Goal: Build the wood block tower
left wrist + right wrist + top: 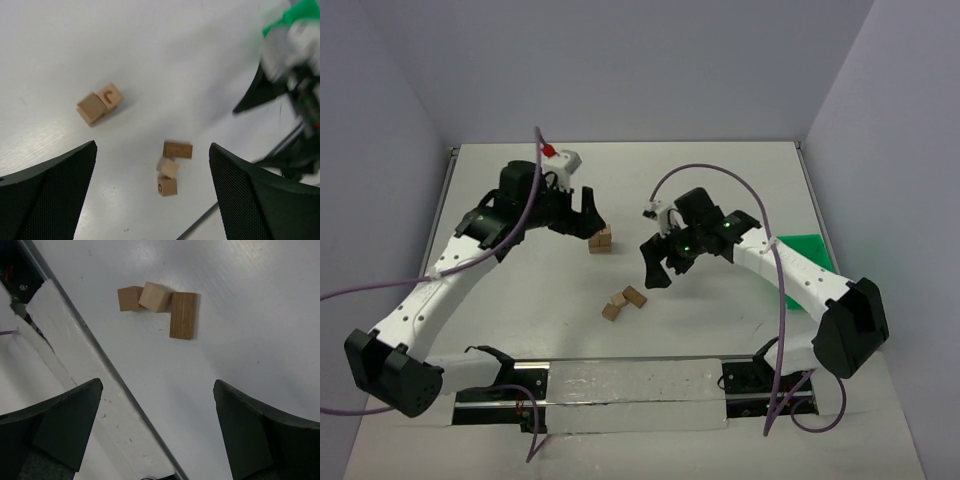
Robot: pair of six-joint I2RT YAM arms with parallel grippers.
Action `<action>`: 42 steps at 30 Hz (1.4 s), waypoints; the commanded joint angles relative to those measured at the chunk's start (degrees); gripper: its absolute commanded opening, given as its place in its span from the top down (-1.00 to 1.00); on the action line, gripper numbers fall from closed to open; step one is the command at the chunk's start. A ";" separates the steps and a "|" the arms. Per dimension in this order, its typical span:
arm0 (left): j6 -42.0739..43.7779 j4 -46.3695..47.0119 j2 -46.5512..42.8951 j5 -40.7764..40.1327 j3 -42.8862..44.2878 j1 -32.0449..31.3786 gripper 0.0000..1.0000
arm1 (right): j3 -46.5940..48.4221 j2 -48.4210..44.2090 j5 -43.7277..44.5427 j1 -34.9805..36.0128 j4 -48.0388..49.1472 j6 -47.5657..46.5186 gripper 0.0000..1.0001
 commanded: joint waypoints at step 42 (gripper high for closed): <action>-5.21 -1.95 -13.16 6.86 -7.30 14.57 -0.99 | 19.18 32.34 20.66 22.70 -0.57 13.42 -0.99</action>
